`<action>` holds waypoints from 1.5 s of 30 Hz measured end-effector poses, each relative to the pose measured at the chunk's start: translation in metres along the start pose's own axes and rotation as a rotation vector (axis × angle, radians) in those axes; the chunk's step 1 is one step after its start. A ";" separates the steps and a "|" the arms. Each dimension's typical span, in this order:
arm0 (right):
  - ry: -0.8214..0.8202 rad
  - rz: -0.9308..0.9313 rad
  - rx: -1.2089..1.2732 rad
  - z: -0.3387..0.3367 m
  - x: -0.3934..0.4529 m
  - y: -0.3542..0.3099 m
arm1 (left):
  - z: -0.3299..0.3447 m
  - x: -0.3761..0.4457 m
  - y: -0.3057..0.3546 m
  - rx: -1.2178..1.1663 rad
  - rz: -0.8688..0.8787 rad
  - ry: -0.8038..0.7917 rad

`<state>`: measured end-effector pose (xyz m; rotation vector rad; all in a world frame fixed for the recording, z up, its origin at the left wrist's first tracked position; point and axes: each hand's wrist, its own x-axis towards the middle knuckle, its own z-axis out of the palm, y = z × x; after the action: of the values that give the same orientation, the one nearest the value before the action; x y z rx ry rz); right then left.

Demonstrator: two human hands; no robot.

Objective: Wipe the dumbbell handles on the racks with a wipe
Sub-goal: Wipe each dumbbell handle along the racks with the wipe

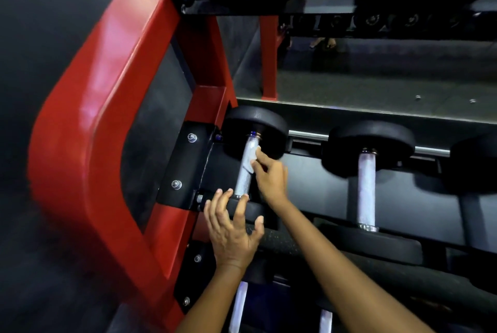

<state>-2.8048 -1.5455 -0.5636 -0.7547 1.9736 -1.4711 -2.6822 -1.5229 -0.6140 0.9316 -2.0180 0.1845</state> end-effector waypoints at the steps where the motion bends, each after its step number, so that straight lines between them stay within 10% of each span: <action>1: 0.013 -0.114 -0.098 0.000 0.002 0.001 | 0.000 0.000 0.000 0.000 -0.001 0.001; 17: -0.473 -1.112 -0.973 -0.022 0.034 -0.008 | -0.003 0.001 0.001 -0.009 0.006 -0.023; 20: -0.303 -1.086 -1.049 -0.022 0.052 -0.019 | -0.003 0.001 0.000 -0.021 0.016 -0.027; 25: -0.695 -1.091 -0.930 -0.020 0.042 -0.005 | -0.004 0.002 0.000 -0.029 0.015 -0.038; 29: -0.511 -0.978 -0.884 -0.024 0.071 -0.017 | -0.003 0.000 -0.002 -0.033 0.007 -0.043; 34: -0.846 -1.040 -0.825 -0.017 0.022 0.000 | -0.005 0.001 0.002 -0.047 -0.018 -0.066; 39: -0.636 -0.821 -0.852 -0.019 0.055 -0.025 | -0.008 0.000 0.005 -0.034 -0.048 -0.112; 45: -0.986 -0.780 -1.090 -0.012 0.033 -0.037 | -0.010 0.006 0.007 -0.021 -0.059 -0.140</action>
<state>-2.8322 -1.5702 -0.5288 -2.3125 1.5256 0.0377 -2.6819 -1.5165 -0.6019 1.0140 -2.1133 0.0670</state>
